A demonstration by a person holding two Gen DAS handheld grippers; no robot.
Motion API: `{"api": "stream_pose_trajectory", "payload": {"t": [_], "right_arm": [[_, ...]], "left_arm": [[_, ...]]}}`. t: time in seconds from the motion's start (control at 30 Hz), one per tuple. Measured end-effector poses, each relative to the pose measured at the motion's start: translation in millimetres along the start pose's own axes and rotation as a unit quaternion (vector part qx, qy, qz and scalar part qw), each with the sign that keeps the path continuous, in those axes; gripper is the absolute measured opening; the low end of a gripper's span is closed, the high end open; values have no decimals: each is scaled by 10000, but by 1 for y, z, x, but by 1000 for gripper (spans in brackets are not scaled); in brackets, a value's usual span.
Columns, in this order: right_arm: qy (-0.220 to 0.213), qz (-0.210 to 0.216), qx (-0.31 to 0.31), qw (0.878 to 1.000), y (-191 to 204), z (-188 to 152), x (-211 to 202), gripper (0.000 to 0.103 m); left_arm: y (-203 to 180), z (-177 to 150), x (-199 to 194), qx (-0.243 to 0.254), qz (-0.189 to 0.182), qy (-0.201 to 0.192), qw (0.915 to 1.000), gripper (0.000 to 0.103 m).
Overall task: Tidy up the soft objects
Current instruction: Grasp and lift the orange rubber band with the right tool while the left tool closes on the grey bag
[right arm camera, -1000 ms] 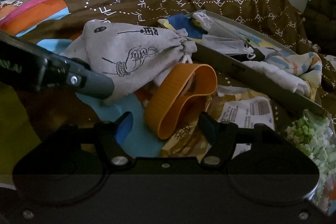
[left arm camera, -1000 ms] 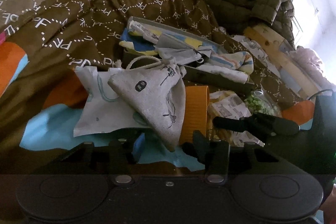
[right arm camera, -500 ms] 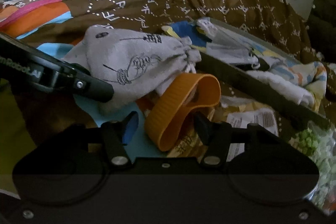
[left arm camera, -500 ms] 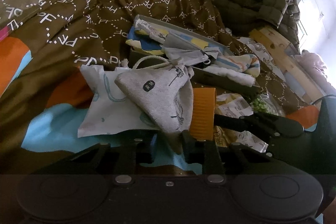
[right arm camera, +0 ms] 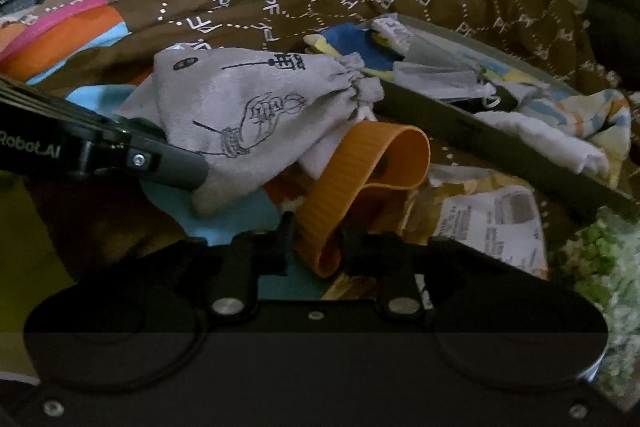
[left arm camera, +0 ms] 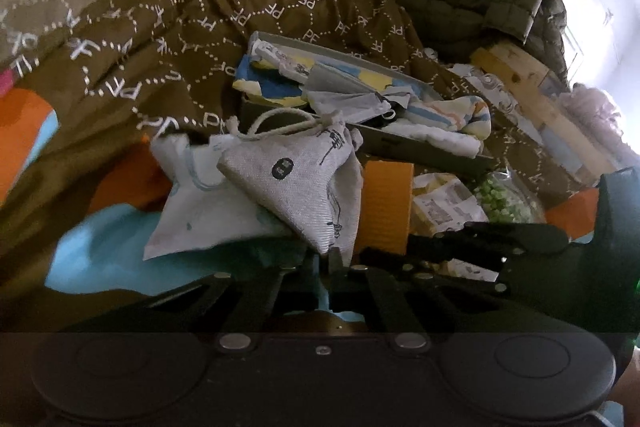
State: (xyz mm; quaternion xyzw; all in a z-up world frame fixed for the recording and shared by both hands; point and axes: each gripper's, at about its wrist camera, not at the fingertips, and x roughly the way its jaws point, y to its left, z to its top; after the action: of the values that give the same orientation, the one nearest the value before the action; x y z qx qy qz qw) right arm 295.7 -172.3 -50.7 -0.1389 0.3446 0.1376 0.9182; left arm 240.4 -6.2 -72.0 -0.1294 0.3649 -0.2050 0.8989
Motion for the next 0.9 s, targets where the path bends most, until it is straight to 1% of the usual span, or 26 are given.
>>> {"api": "stream_pose_trajectory", "payload": {"t": [0.1,0.13,0.3,0.37,0.47,0.57,0.63,0.7,0.77,0.8,0.9], "right_arm": [[-61,-240,-214,9995,8,3,-6,4],[-90,-307,-309,9990,12,4,-8,3],[-257,-570,-736,9953,28,9,-19,2],[-324,-634,-843,9939,33,11,-25,2],[-471,-759,-1041,9905,42,15,-35,2],[-610,-819,-1097,9887,46,17,-47,1],[-710,-898,-1144,9868,49,19,-57,1],[-811,-948,-1104,9860,47,21,-67,2],[-908,-991,-1024,9856,41,23,-77,2],[-976,-1031,-978,9850,39,24,-84,2],[-1169,-1113,-852,9832,26,28,-101,2]], "left_arm": [[-8,3,-6,145,168,-71,9997,1],[-9,3,-8,176,177,-89,9996,1],[-22,4,-22,365,229,-196,9989,0],[-28,3,-30,458,222,-324,9982,0],[-39,2,-42,754,188,-462,9959,0],[-50,0,-52,1078,225,-640,9918,0],[-55,0,-59,1201,254,-724,9898,0],[-57,2,-68,1186,272,-786,9895,0],[-56,8,-78,1055,203,-709,9917,0],[-57,11,-83,1049,225,-683,9919,0],[-62,20,-99,1247,405,-686,9890,0]]}}
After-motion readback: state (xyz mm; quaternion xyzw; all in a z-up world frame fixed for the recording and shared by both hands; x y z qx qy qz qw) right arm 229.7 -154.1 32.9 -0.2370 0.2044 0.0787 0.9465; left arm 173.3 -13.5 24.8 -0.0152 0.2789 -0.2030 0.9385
